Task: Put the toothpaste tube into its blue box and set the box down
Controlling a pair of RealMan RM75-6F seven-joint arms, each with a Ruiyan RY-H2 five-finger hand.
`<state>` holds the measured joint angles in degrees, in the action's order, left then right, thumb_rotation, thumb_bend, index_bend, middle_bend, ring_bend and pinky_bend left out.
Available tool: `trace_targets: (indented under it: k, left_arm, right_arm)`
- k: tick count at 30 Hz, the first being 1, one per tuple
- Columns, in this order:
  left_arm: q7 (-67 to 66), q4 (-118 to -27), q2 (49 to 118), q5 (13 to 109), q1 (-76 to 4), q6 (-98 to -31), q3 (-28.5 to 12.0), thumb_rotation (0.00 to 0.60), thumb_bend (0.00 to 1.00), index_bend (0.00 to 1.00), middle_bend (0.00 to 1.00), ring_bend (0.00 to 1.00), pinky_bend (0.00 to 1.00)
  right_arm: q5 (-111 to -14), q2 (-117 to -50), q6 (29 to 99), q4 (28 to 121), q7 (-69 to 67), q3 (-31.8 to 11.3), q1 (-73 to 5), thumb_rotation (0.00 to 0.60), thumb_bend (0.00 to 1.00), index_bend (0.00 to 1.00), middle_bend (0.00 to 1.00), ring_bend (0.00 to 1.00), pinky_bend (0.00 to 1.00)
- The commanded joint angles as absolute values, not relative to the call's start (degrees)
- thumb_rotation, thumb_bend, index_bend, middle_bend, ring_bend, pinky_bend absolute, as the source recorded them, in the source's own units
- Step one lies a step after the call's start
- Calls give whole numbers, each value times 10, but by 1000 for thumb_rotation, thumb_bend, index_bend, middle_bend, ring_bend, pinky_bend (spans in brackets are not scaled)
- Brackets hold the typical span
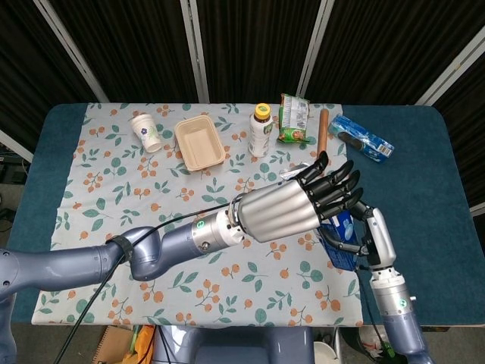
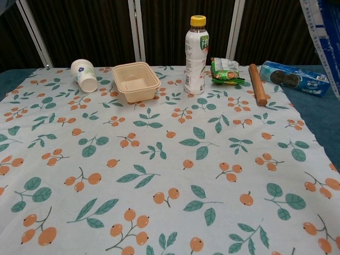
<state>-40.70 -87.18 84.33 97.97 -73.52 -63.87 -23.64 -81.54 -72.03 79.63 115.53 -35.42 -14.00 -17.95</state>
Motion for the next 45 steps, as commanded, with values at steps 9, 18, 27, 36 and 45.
trace_targets:
  k: [9, 18, 27, 36, 45]
  left_arm:
    - [-381, -932, 793, 1003, -671, -720, -215, 600, 0, 148, 159, 141, 276]
    - [-317, -1001, 686, 1030, -525, -847, -147, 600, 0, 150, 162, 141, 276]
    - [-201, -926, 631, 1066, -336, -990, -3, 600, 0, 165, 166, 141, 276]
    - [-82, -815, 681, 1033, -204, -1098, 51, 600, 0, 167, 166, 141, 276]
    - [-24, -736, 730, 1031, -133, -1108, 92, 600, 0, 160, 166, 141, 276]
  right_arm:
    - [-790, -735, 824, 1140, -361, -166, -172, 600, 391, 542, 524, 498, 567]
    - [-753, -732, 836, 1117, -376, -199, -167, 600, 391, 542, 524, 498, 567]
    - [-736, -755, 911, 1113, -401, -262, -155, 600, 390, 541, 524, 498, 567]
    - [-729, -761, 932, 1109, -372, -280, -152, 600, 413, 515, 524, 496, 567]
    - [-725, -751, 889, 1081, -302, -236, -151, 600, 485, 668, 636, 609, 604]
